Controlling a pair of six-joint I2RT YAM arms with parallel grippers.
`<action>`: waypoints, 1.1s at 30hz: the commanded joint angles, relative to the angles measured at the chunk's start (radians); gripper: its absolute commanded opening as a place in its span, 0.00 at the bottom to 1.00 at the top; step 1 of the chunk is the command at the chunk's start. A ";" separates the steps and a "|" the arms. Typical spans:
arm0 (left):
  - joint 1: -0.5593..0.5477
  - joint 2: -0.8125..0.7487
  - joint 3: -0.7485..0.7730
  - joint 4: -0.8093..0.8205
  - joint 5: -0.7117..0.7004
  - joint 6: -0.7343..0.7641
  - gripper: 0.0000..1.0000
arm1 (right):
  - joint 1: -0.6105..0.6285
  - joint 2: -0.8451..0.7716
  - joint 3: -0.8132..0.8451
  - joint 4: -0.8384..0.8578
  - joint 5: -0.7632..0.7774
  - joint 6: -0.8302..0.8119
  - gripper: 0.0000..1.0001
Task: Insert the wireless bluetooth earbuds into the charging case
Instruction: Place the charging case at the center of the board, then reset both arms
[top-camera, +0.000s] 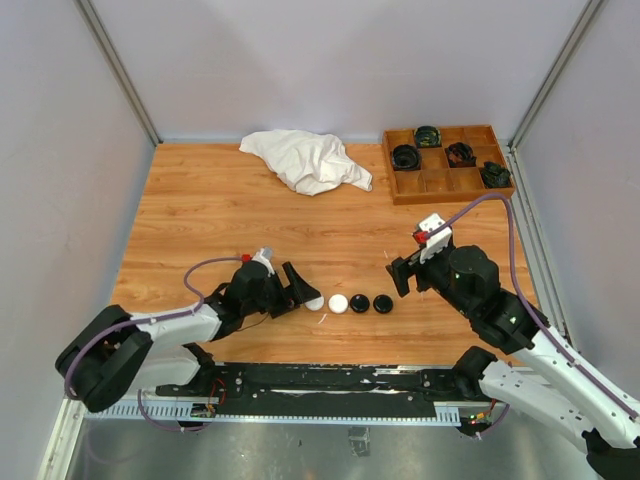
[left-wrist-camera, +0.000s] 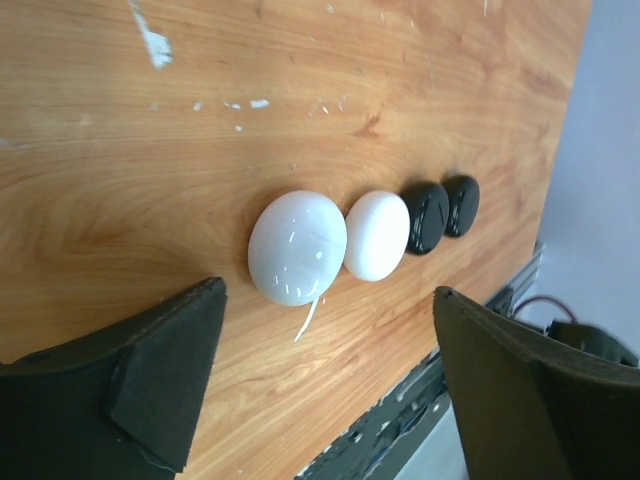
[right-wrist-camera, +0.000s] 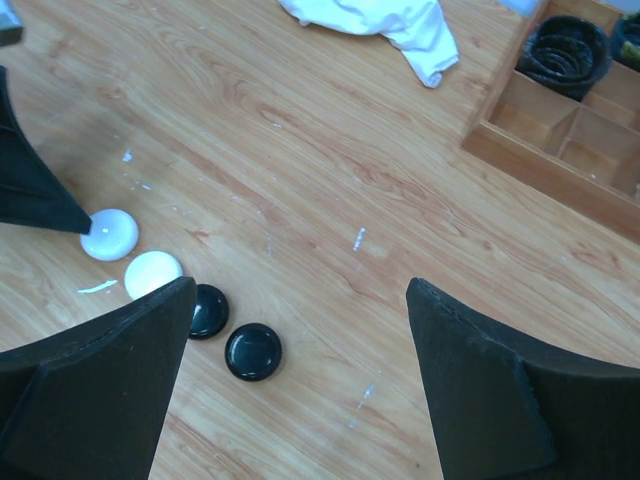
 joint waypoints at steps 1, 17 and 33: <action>0.004 -0.093 0.032 -0.284 -0.162 0.072 0.95 | -0.019 -0.011 0.006 -0.050 0.131 -0.002 0.88; 0.052 -0.663 0.379 -0.901 -0.436 0.400 0.99 | -0.018 -0.216 0.024 -0.155 0.428 0.019 0.98; 0.052 -1.079 0.312 -0.852 -0.541 0.591 0.99 | -0.018 -0.336 0.036 -0.252 0.516 0.091 0.99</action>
